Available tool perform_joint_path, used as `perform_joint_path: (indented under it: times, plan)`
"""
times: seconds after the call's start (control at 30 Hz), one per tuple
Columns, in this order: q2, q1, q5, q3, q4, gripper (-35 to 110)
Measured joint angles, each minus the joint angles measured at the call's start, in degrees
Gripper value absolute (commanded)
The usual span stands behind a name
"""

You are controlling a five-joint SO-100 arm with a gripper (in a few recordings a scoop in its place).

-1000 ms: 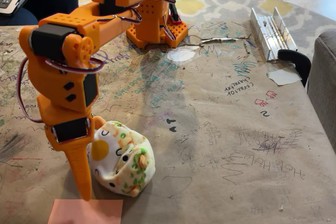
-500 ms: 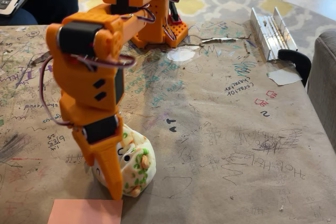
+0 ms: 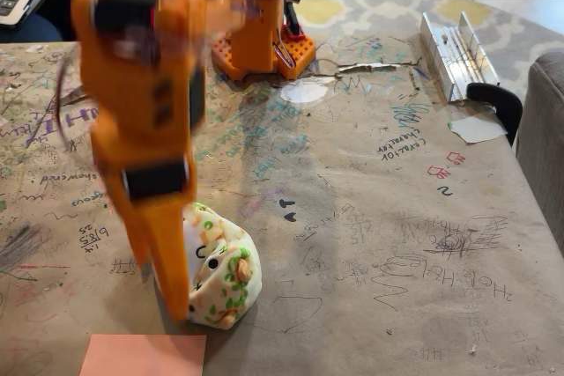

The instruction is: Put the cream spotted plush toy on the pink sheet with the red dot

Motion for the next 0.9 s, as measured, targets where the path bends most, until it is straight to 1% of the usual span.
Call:
perform_joint_path:
  times: [0.13,0.3,0.37,0.43,0.53,0.67,0.9]
  plan:
    - [20.8,-2.3,1.1,27.5,-2.4,40]
    - [46.9,-2.9,0.5,64.6,-14.2,40]
    - [53.4,-1.2,-0.3,75.8,-19.5,40]
    - [54.5,1.1,-1.2,83.6,-23.9,40]
    - [50.4,3.9,-2.1,86.0,-26.9,40]
    - [42.5,6.0,-3.0,81.7,-27.2,40]
    - [37.4,4.7,-6.9,75.8,-27.2,41]
